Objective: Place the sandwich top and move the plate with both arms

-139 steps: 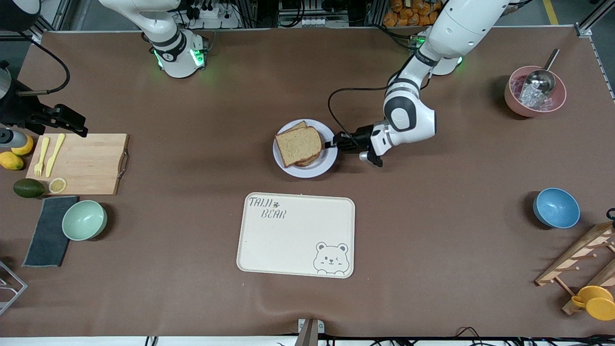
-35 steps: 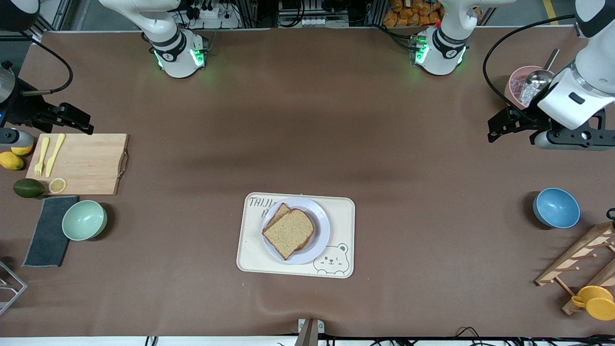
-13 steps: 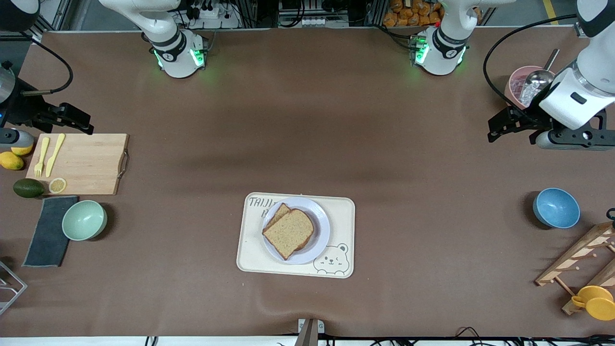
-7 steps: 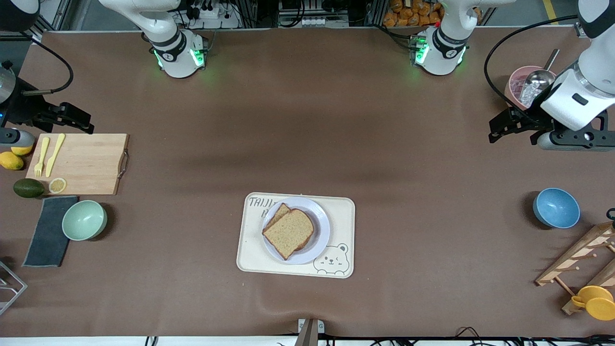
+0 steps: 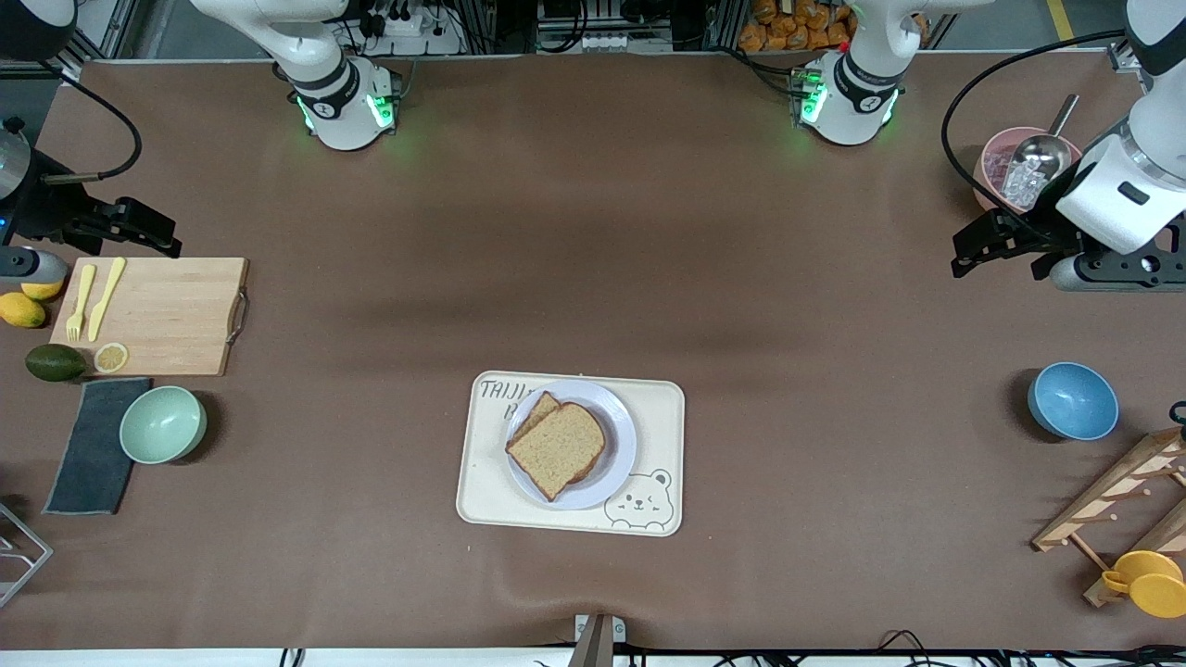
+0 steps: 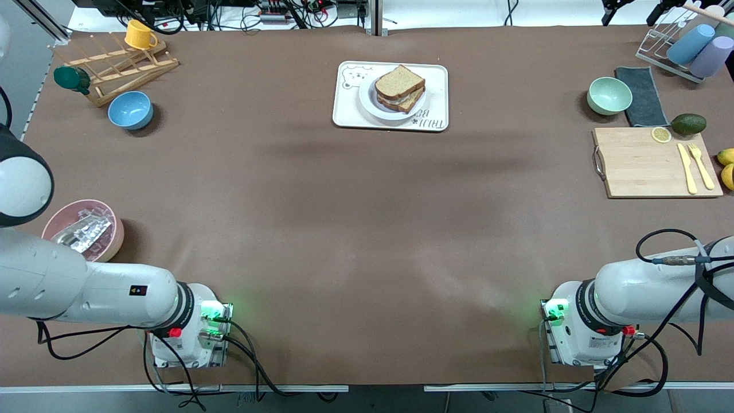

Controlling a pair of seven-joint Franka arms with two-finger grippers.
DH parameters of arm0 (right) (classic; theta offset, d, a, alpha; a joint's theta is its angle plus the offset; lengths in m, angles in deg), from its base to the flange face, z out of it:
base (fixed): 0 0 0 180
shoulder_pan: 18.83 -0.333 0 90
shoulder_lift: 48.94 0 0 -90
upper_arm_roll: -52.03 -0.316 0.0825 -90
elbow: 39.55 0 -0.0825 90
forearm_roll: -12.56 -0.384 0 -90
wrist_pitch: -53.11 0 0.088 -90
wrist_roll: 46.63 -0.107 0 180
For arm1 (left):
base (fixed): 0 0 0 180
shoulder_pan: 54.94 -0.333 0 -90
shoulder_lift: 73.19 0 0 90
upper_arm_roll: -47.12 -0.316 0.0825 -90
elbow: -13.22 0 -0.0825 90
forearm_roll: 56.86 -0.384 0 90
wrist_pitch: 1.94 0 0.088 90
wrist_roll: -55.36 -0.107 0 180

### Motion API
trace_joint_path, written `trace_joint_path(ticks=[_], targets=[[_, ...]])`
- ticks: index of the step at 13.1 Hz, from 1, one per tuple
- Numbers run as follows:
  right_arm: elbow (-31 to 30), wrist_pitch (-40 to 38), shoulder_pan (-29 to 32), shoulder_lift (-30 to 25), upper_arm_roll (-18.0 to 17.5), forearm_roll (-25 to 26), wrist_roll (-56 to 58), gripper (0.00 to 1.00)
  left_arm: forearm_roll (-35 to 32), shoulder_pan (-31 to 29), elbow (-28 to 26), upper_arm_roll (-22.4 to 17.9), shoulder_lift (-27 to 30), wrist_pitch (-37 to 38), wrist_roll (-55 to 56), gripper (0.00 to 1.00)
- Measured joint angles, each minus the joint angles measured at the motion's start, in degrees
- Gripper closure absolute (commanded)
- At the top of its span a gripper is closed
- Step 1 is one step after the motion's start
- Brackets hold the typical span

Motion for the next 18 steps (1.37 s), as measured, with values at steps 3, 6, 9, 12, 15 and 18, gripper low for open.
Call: trace_joint_path(ticks=[3, 6, 9, 12, 15, 18], targets=[[0.0, 0.0, 0.0, 0.0, 0.0, 0.0, 0.0, 0.0, 0.0, -0.2, 0.0, 0.0, -0.1, 0.0, -1.0, 0.0], [0.0, 0.0, 0.0, 0.0, 0.0, 0.0, 0.0, 0.0, 0.0, -0.3, 0.0, 0.0, -0.1, 0.0, -1.2, 0.0], [0.0, 0.0, 0.0, 0.0, 0.0, 0.0, 0.0, 0.0, 0.0, -0.3, 0.0, 0.0, -0.1, 0.0, -1.3, 0.0], [0.0, 0.0, 0.0, 0.0, 0.0, 0.0, 0.0, 0.0, 0.0, -0.3, 0.0, 0.0, -0.2, 0.0, -1.3, 0.0], [0.0, 0.0, 0.0, 0.0, 0.0, 0.0, 0.0, 0.0, 0.0, -0.5, 0.0, 0.0, -0.2, 0.0, -1.3, 0.0], [-0.1, 0.0, 0.0, 0.0, 0.0, 0.0, 0.0, 0.0, 0.0, -0.6, 0.0, 0.0, -0.2, 0.0, -1.3, 0.0]])
